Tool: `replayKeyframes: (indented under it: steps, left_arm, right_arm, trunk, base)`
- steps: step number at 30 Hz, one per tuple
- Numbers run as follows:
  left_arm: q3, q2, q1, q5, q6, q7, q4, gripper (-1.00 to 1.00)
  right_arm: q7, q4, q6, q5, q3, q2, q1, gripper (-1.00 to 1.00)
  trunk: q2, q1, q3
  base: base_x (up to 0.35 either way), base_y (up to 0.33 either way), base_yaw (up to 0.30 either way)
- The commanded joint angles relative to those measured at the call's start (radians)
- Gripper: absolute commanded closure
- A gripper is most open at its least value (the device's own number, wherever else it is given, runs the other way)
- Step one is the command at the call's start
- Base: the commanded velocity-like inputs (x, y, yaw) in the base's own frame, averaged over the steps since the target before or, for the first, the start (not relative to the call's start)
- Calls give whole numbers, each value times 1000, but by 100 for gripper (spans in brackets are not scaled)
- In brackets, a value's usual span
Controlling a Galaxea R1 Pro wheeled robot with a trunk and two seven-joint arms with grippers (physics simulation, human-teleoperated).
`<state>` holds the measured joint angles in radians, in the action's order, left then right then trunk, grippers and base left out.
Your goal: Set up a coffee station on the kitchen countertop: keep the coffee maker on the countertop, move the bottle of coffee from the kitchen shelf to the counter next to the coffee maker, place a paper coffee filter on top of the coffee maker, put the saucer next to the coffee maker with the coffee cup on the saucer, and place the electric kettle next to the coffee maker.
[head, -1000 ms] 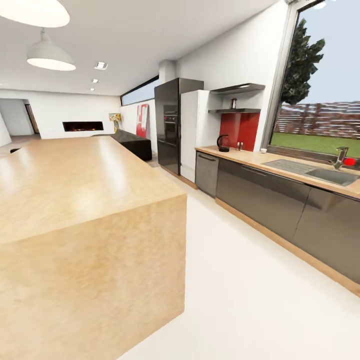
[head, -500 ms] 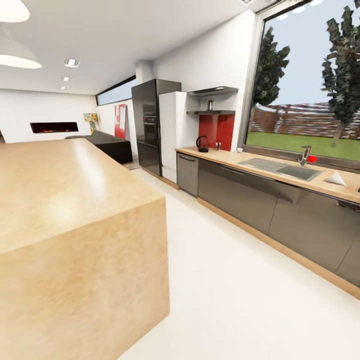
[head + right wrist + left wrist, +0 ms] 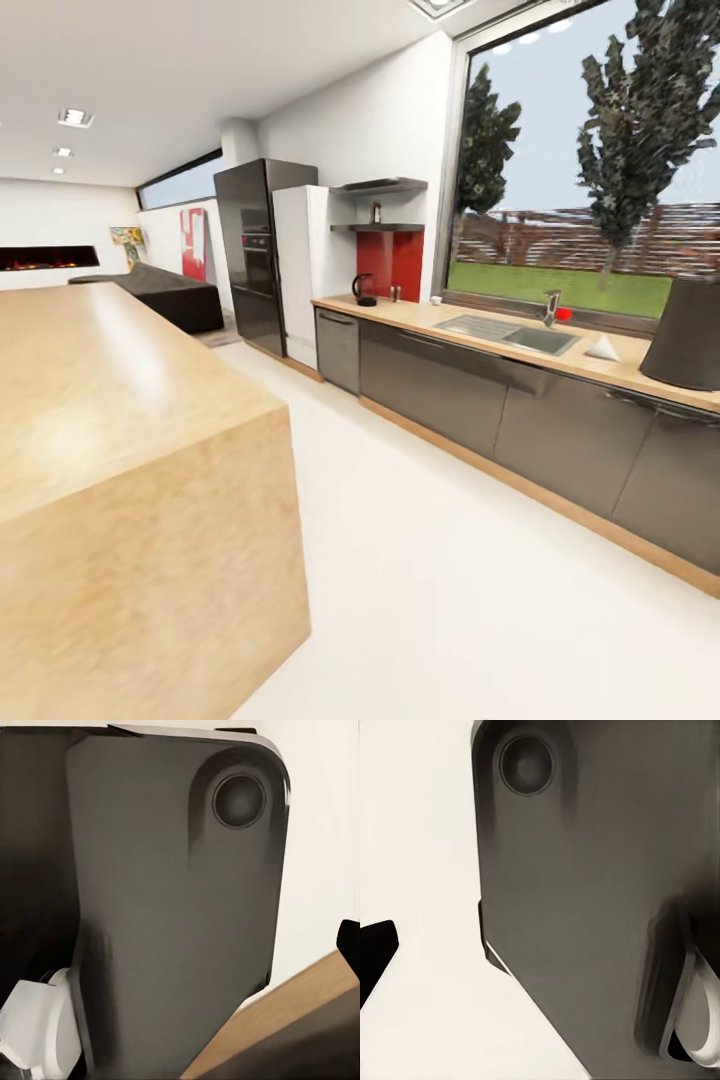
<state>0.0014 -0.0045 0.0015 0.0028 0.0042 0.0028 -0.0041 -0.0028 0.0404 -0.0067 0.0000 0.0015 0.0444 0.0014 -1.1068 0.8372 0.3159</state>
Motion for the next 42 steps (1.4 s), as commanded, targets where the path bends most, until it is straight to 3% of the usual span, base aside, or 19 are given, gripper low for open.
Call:
replayKeyframes:
  steps: [1,31,35,42]
  left_arm:
    - [0,0,0,0,0,0,0,-100]
    - [-4,2,-4,-1,0,4,-6,-100]
    - [-4,11,-8,-1,2,6,-7,-100]
    - [-2,40,-73,-5,5,9,-8,-100]
  right_arm:
    - [0,1,0,0,0,0,0,-100]
    - [-1,36,1,-4,-4,0,0,-100]
    - [-2,38,1,-6,-5,1,0,-100]
    - [-2,114,1,-6,-8,-2,0,-100]
  trunk:
    - [7,-4,-3]
    - [217,-119,-97]
    - [245,-134,-109]
    - [294,-161,-131]
  base:
    - [0,0,-265]
    - [0,0,-265]
    - [0,0,-265]
    - [0,0,-265]
